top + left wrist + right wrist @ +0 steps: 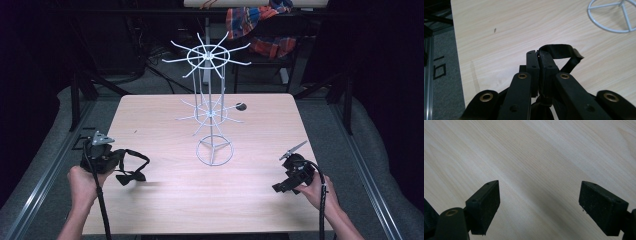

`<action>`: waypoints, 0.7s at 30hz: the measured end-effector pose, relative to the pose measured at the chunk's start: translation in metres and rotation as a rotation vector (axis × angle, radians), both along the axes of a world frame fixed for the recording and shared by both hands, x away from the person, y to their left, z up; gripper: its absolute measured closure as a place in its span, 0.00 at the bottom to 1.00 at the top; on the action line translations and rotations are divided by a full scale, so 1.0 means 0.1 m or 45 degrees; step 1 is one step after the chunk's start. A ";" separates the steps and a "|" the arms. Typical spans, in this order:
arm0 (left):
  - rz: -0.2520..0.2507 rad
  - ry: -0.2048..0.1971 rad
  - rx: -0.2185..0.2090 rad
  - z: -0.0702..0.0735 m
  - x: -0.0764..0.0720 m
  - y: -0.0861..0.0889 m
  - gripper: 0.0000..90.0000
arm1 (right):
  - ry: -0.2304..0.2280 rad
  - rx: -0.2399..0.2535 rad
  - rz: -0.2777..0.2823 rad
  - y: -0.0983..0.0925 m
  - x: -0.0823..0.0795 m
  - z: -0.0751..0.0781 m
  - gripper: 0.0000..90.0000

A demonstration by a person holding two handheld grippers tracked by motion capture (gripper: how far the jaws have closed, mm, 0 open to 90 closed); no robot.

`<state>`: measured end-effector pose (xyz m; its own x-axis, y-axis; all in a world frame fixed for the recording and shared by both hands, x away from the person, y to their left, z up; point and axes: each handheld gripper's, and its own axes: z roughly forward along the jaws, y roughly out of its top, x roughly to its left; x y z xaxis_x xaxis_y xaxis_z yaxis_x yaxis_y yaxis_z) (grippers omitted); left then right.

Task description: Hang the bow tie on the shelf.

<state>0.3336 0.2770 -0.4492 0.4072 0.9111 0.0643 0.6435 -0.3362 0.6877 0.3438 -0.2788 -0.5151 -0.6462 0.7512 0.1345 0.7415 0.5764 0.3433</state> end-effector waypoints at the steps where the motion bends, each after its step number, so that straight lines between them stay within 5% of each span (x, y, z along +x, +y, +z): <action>1: 0.002 -0.011 -0.004 0.01 0.01 -0.02 0.97 | 0.002 0.003 0.002 0.00 0.00 0.00 0.19; 21: -0.026 -0.066 -0.036 0.19 0.05 -0.12 0.97 | 0.013 0.003 0.014 -0.03 0.01 -0.01 0.19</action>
